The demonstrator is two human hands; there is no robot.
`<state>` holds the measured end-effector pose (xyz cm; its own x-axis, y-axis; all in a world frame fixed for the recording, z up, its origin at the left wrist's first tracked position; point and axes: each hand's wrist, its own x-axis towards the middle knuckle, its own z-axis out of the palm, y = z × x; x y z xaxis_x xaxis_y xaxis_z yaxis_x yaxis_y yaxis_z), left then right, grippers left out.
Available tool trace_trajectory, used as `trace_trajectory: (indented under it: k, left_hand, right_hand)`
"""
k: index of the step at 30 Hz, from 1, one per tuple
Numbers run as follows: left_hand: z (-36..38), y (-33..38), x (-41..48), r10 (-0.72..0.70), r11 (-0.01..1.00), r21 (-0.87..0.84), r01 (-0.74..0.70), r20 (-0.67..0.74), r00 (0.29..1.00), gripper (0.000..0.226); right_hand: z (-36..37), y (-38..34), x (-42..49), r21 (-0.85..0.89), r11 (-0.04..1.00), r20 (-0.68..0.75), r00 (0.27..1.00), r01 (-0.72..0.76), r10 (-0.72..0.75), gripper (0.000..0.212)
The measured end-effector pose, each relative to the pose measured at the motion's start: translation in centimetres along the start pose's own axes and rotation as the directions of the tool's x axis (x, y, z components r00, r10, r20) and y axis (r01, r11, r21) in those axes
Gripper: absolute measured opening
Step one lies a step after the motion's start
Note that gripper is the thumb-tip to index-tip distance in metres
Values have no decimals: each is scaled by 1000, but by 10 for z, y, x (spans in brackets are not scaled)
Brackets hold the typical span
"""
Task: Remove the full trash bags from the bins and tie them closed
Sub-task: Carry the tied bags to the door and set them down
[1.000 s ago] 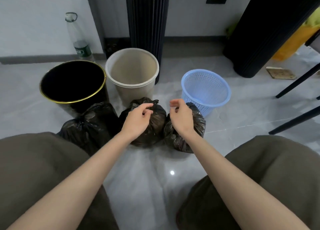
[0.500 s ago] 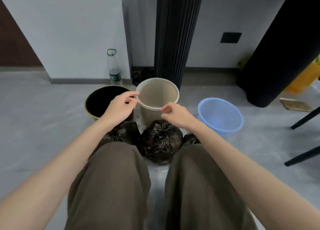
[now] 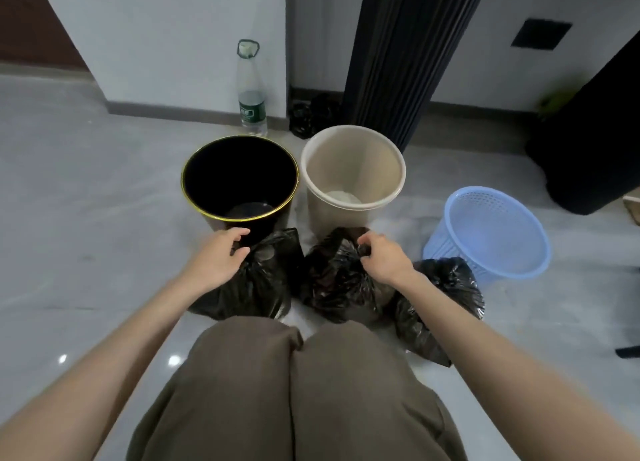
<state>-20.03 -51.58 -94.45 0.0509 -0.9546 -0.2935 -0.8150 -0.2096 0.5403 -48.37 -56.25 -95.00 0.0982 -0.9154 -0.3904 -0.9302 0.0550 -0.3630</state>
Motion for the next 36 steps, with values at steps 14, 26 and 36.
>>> trace_trajectory:
  k: [14, 26, 36]
  left_hand:
    - [66, -45, 66, 59, 884, 467, -35, -38, 997, 40]
    - [-28, 3, -6, -155, 908, 417, 42, 241, 958, 59]
    - [-216, 96, -117, -266, 932, 304, 198, 200, 943, 44]
  right_hand:
    - [74, 43, 59, -70, 998, -191, 981, 7, -21, 21]
    - [-23, -63, 6, -122, 983, 124, 984, 140, -125, 21]
    - [-202, -180, -86, -103, 977, 315, 938, 187, -146, 18]
